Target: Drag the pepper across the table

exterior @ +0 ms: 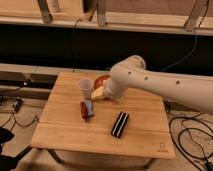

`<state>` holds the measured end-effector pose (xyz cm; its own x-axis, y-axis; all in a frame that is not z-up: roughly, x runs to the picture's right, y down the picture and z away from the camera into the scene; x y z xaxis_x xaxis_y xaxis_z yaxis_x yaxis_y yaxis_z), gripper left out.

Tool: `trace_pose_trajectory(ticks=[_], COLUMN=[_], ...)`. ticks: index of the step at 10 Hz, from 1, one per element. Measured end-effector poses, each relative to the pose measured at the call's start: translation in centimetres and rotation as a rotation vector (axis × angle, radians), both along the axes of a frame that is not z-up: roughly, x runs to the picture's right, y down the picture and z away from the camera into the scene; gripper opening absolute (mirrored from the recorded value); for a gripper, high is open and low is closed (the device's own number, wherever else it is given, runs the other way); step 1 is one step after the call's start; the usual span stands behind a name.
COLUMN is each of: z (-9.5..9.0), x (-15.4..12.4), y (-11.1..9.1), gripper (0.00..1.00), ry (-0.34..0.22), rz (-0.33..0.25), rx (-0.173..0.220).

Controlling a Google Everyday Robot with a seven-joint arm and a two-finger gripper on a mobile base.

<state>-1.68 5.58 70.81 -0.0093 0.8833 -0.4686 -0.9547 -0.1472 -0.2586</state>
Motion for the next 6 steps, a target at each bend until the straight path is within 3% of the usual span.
trace_pose_trajectory(ticks=[1, 2, 6], z=[0.17, 0.15, 0.20], x=[-2.45, -3.01, -2.52], y=[0.32, 0.37, 0.40], gripper=[0.80, 0.80, 0.80], ry=[-0.033, -0.039, -0.035], rz=[-0.020, -0.022, -0.027], rx=[-0.012, -0.014, -0.014])
